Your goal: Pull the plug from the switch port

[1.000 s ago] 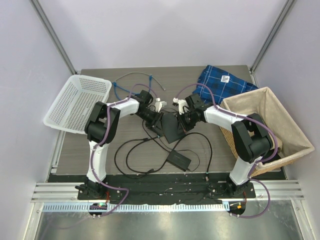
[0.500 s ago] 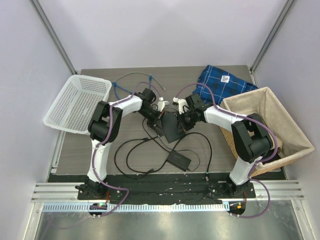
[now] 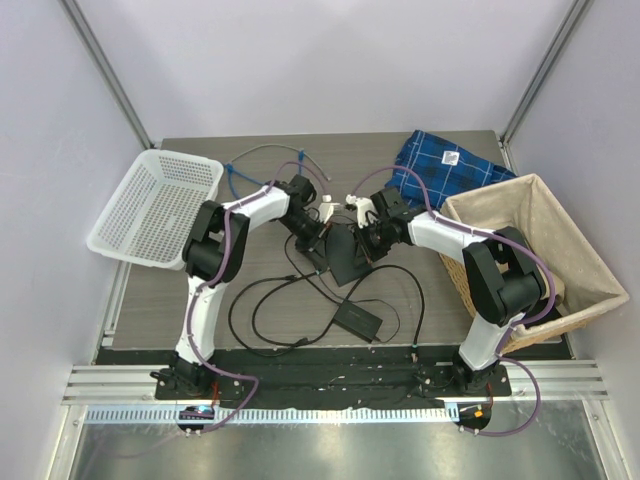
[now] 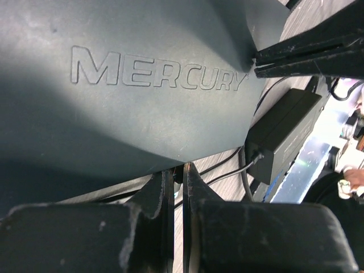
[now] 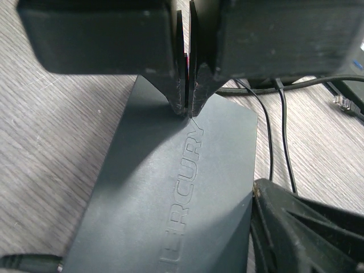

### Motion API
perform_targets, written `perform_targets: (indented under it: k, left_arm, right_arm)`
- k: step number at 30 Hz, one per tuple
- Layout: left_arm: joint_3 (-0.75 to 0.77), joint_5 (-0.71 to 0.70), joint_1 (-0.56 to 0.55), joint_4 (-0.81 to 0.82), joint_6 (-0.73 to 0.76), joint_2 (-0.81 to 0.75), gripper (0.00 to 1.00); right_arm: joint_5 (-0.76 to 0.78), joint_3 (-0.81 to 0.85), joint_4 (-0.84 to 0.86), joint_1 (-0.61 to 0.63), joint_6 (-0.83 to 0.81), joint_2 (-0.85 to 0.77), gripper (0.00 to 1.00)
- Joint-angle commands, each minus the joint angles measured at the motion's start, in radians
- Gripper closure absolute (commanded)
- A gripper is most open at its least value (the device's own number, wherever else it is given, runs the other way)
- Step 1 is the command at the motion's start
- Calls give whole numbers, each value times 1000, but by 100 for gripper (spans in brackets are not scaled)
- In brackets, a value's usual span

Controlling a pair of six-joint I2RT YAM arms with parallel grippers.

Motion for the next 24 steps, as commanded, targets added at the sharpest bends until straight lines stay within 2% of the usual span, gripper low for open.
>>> perform_targets:
  k: [1, 6, 9, 12, 13, 15, 16, 18, 19, 21, 24]
  left_arm:
    - [98, -113, 37, -85, 99, 51, 100]
    - [-5, -61, 22, -166, 185, 15, 100]
    - [32, -81, 39, -261, 273, -4, 100]
    - [187, -96, 91, -359, 319, 5, 100]
    - [315, -80, 108, -384, 317, 12, 100]
    - [473, -72, 150, -443, 296, 49, 100]
    - [644, -86, 161, -456, 290, 66, 100]
    - [812, -125, 184, -467, 271, 94, 100]
    - [937, -153, 190, -459, 273, 110, 100]
    - [974, -297, 198, -357, 296, 91, 100]
    - [815, -573, 200, -87, 331, -18, 100]
  right_arm:
    - [68, -26, -18, 2, -24, 19, 99]
    - [72, -34, -18, 3, -33, 12, 99]
    - [78, -37, -17, 3, -40, 7, 99]
    - [80, -28, -23, 2, -44, 4, 99]
    - [78, -11, -24, 3, -46, 1, 99]
    - [75, 20, -35, 2, -61, -1, 99]
    - [78, 62, -40, 2, -69, -2, 99]
    - [95, 113, -53, -3, -90, -5, 99]
    - [100, 166, -58, -9, -93, -5, 99]
    - [105, 225, -64, -31, -93, -5, 99]
    - [137, 332, -60, -60, -86, -7, 98]
